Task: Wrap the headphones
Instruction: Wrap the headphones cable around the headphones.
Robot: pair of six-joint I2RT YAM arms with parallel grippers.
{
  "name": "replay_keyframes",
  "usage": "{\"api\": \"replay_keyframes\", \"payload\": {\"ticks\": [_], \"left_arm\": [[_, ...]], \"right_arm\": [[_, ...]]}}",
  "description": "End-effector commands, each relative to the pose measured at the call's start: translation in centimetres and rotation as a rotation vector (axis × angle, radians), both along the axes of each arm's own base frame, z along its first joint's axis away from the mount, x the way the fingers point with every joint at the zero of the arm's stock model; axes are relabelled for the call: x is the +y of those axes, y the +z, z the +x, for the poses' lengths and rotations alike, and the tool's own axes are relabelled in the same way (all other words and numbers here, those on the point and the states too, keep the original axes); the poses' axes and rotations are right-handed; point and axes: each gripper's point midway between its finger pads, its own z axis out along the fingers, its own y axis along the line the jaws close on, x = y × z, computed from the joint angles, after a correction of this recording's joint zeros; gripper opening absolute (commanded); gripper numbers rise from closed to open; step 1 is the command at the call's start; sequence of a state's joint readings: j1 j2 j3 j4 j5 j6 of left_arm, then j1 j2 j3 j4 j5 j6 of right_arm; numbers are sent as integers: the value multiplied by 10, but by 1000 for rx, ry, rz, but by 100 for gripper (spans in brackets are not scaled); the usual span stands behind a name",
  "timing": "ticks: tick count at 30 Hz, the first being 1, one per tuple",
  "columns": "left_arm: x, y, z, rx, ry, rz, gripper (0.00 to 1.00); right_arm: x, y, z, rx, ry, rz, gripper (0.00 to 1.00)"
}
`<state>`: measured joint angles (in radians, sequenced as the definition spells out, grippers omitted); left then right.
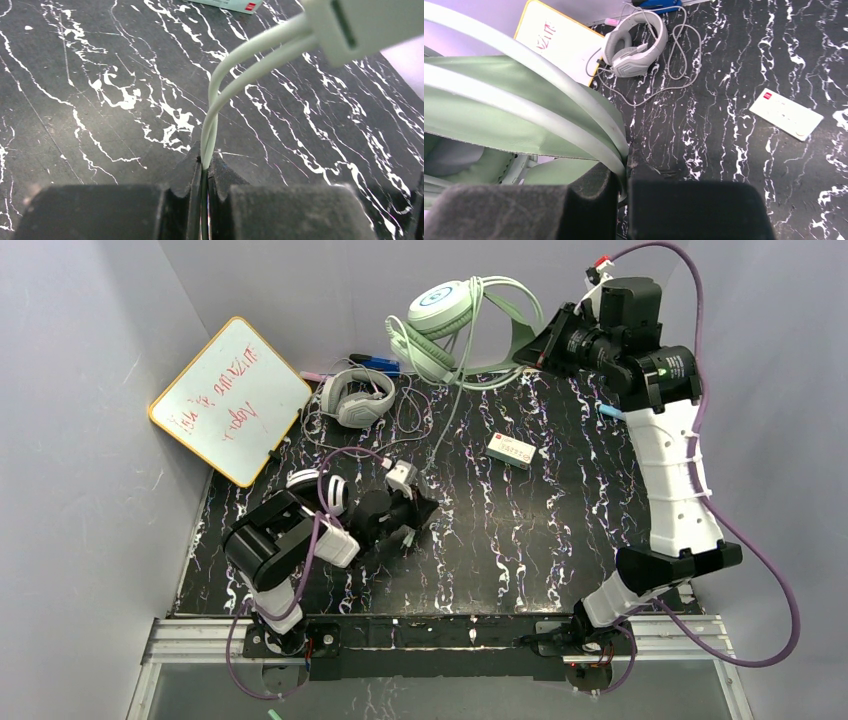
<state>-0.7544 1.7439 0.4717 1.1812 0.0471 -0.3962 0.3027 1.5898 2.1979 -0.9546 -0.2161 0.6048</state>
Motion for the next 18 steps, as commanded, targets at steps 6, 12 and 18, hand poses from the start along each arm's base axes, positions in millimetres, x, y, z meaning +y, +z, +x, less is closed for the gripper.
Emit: {"api": "replay_keyframes", "payload": {"ticks": [6, 12, 18], "left_arm": [[17, 38, -11, 16, -60, -142, 0], [36, 56, 22, 85, -104, -251, 0], [41, 81, 70, 126, -104, -363, 0]], "right_arm": [[-22, 52, -33, -152, -17, 40, 1], [1, 48, -81, -182, 250, 52, 1], [21, -3, -134, -110, 570, 75, 1]]}}
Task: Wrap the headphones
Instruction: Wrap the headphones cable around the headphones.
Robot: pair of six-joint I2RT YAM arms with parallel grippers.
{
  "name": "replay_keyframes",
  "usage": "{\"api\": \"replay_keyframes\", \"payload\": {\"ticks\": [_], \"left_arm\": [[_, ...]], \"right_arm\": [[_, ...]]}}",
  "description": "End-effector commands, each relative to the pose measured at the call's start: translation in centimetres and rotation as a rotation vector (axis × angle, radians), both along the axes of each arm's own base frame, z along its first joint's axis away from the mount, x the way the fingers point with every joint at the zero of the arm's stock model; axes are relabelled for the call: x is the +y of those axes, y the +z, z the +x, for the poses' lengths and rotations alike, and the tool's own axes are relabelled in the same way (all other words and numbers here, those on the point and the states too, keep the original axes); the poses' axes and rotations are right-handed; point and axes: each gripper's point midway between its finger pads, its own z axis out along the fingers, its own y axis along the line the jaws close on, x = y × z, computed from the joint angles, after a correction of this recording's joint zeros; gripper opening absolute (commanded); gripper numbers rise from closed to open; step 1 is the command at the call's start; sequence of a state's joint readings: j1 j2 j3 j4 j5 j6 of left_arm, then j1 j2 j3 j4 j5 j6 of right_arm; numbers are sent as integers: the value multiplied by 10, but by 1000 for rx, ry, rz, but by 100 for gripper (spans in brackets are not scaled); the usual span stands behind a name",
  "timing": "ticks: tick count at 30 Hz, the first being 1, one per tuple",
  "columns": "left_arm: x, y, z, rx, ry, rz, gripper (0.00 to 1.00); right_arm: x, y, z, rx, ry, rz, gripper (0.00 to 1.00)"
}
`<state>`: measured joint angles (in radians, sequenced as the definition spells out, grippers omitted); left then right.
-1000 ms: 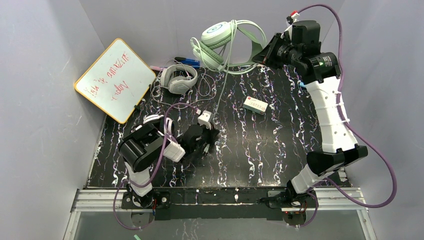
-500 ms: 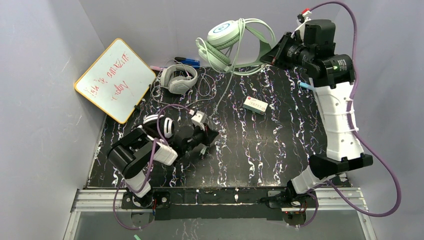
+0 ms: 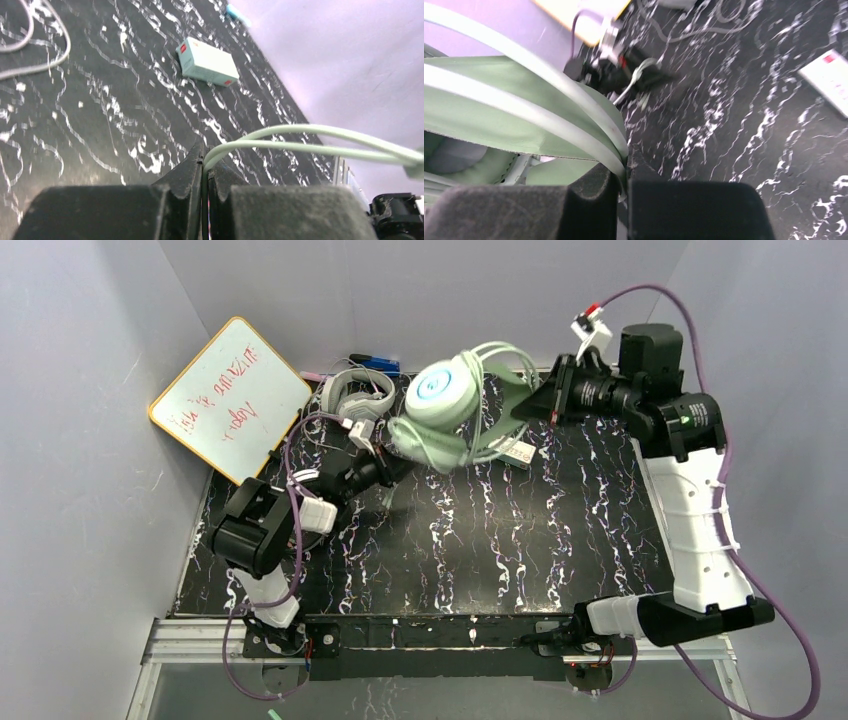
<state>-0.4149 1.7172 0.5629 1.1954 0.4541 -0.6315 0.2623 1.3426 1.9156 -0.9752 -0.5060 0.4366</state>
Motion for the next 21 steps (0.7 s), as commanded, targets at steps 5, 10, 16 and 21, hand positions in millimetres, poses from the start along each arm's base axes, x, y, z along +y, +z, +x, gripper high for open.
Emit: {"api": "replay_keyframes", "payload": {"ticks": [5, 10, 16, 21], "left_arm": [[15, 61, 55, -11, -32, -111, 0], [44, 93, 89, -41, 2, 1, 0], [67, 110, 102, 8, 48, 299, 0], [64, 115, 77, 45, -5, 373, 0]], "right_arm": [[40, -67, -74, 83, 421, 11, 1], [56, -143, -96, 203, 457, -192, 1], [31, -217, -84, 307, 299, -485, 1], [7, -246, -51, 312, 116, -663, 1]]}}
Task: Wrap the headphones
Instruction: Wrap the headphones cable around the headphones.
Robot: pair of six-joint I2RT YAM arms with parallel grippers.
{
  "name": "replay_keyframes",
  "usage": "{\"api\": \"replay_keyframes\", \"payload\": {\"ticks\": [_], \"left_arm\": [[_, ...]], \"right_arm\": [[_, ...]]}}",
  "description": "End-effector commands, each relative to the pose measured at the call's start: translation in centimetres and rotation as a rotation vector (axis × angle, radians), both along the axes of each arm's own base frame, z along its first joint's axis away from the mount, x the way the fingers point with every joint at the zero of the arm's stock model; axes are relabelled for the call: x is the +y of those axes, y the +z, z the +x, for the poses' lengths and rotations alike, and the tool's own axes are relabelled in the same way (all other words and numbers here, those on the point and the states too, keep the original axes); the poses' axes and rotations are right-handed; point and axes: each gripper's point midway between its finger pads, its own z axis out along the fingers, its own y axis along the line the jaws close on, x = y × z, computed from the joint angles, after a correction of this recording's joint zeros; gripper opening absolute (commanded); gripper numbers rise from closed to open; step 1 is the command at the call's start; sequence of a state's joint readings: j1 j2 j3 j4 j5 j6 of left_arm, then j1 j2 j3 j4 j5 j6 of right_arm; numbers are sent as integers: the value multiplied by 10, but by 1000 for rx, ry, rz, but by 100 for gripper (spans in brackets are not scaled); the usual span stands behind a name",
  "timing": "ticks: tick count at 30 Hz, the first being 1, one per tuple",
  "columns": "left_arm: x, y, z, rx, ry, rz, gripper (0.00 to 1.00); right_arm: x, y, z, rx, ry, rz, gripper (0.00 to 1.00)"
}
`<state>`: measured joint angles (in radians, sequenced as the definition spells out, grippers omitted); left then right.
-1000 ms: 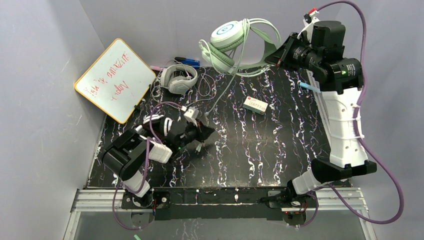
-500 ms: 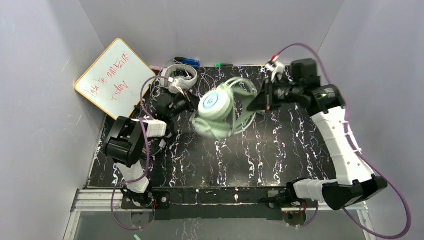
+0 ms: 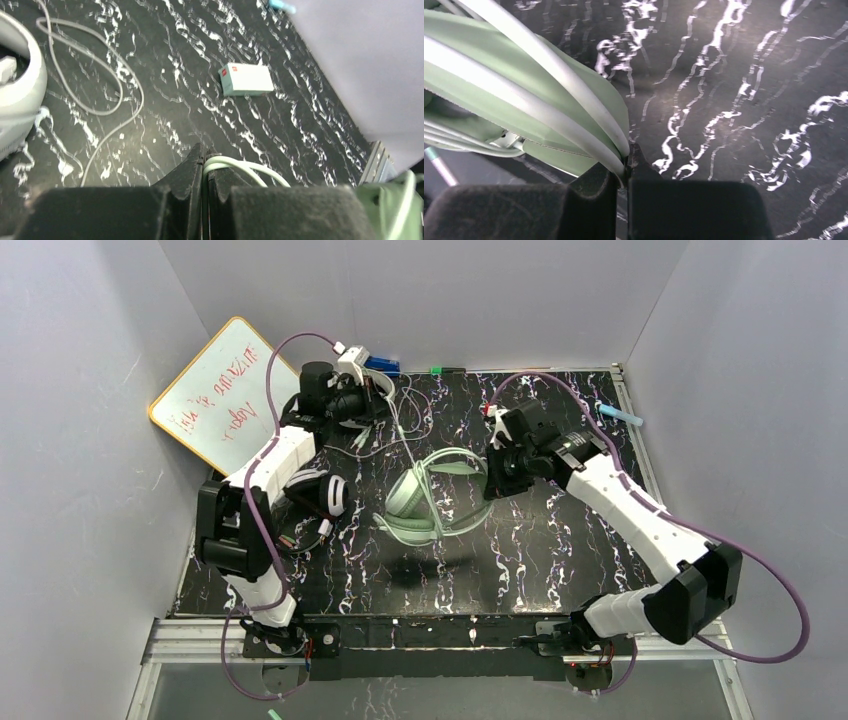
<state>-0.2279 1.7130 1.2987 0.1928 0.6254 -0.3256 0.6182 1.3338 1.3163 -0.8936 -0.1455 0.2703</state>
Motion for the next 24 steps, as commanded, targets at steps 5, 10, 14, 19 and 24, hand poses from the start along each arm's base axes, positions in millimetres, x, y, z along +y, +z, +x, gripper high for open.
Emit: {"api": "replay_keyframes", "payload": {"ticks": [5, 10, 14, 19, 24], "left_arm": [[-4, 16, -45, 92, -55, 105, 0], [-32, 8, -60, 195, -89, 134, 0], [-49, 8, -64, 337, -88, 114, 0], [-72, 1, -85, 419, -138, 139, 0], [-90, -10, -108, 450, -153, 173, 0]], "right_arm": [[-31, -31, 24, -31, -143, -247, 1], [-26, -35, 39, -88, -164, -276, 1], [-41, -53, 43, -85, -246, -372, 1], [-37, -71, 51, -59, -330, -347, 1], [-20, -77, 71, 33, -429, -185, 1]]}}
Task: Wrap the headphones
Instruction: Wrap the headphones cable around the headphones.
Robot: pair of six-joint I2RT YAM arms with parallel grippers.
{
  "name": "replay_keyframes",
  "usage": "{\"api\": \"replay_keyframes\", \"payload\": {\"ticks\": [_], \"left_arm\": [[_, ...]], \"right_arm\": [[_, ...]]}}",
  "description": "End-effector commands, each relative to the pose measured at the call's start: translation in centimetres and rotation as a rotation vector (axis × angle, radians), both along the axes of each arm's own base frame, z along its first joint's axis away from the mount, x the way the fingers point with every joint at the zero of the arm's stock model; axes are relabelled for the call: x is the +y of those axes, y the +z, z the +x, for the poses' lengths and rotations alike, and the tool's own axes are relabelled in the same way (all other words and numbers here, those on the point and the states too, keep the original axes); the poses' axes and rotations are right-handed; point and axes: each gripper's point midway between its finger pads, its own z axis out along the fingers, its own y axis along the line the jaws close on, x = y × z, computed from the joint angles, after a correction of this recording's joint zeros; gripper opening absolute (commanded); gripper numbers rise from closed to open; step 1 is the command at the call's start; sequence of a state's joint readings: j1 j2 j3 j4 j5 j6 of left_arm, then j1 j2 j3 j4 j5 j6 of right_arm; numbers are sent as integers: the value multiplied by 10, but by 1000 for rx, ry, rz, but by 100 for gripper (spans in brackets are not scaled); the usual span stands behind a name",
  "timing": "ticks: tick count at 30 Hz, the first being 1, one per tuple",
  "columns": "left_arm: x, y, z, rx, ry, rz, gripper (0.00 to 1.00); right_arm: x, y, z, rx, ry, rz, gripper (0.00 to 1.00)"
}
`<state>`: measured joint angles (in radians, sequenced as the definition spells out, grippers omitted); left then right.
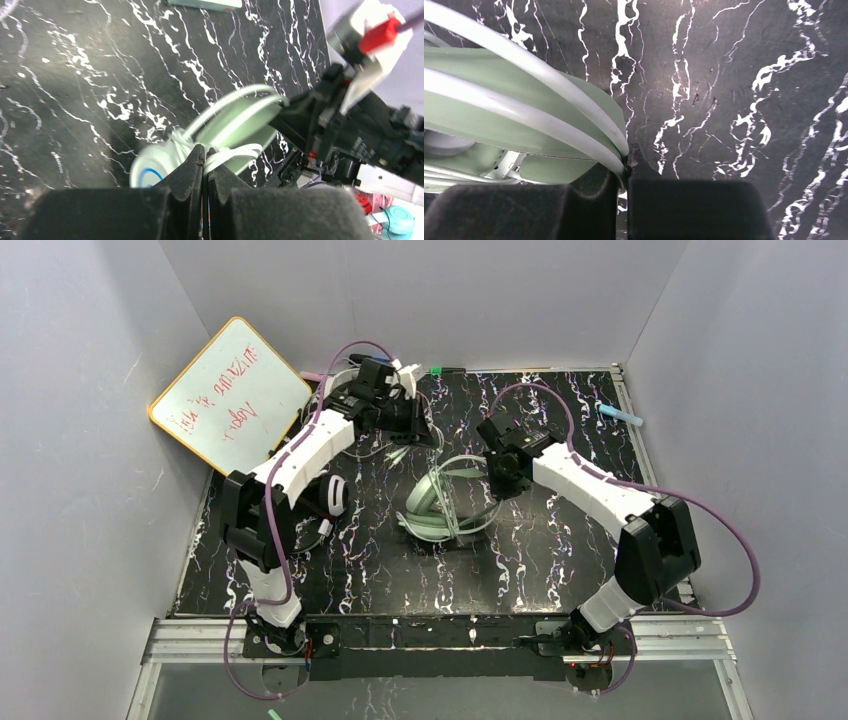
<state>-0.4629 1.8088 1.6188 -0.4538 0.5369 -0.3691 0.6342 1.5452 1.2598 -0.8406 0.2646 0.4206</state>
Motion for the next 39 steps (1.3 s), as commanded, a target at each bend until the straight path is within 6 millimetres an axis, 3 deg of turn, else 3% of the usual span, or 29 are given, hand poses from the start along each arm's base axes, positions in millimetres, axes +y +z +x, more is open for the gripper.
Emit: {"api": "replay_keyframes", "payload": {"ticks": [1, 6, 12, 19, 29, 39], "left_arm": [[-14, 6, -30, 45, -9, 16, 0], [-23, -4, -41, 58, 28, 15, 1], [-30, -10, -58, 40, 63, -14, 5], [-23, -22, -79, -18, 101, -16, 16], [-1, -44, -104, -24, 147, 19, 10], [30, 6, -83, -211, 217, 85, 33]], "right_arm": [[25, 4, 26, -7, -137, 209, 1], [49, 9, 33, 25, -228, 361, 1], [54, 7, 39, 57, -400, 412, 1], [53, 15, 45, 30, -436, 453, 1], [54, 24, 50, 16, -417, 479, 1], [57, 27, 48, 11, -354, 486, 1]]}}
